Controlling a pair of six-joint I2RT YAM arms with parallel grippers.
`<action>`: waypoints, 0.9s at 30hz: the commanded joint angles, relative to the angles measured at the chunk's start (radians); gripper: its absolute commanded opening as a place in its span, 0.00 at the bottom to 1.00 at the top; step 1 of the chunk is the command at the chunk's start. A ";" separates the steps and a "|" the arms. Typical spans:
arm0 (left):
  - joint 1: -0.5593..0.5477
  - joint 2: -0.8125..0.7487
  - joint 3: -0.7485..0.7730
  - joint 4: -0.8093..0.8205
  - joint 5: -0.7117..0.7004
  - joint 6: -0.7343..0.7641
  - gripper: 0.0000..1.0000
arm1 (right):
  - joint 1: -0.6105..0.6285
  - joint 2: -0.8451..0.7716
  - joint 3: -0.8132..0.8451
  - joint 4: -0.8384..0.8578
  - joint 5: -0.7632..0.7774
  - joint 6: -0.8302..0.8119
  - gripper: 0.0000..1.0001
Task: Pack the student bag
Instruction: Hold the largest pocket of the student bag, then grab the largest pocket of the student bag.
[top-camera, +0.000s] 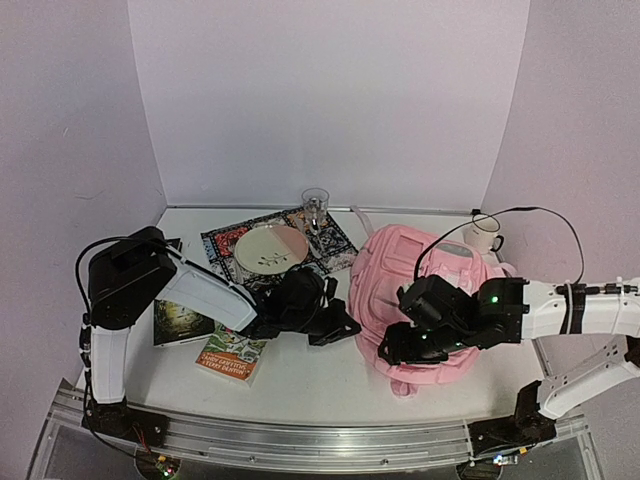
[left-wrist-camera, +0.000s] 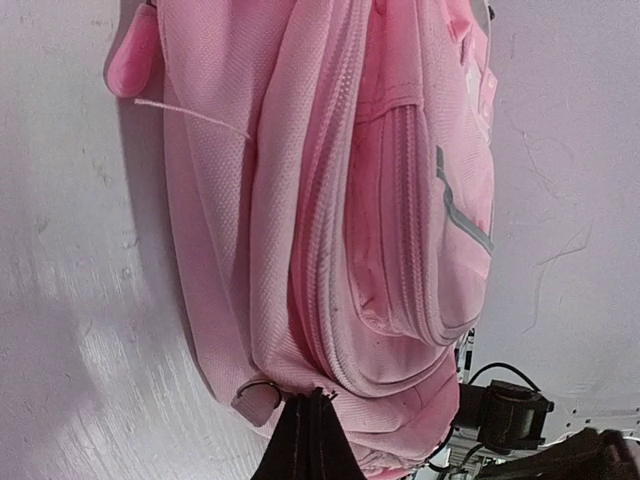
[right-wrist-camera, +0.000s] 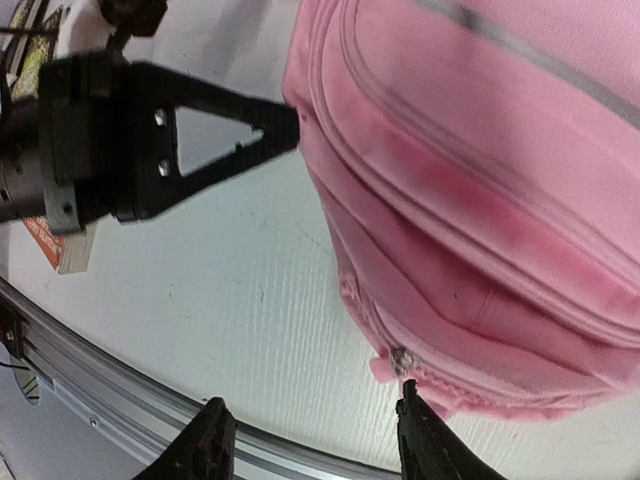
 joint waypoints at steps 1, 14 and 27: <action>0.040 0.000 0.051 0.034 0.005 -0.003 0.00 | 0.025 -0.018 -0.054 -0.111 0.043 0.117 0.49; 0.054 0.001 0.029 0.032 0.021 -0.022 0.17 | 0.028 0.092 -0.077 0.093 0.111 0.124 0.44; 0.055 0.053 0.076 0.032 0.084 -0.094 0.47 | 0.028 0.193 -0.053 0.158 0.202 0.153 0.35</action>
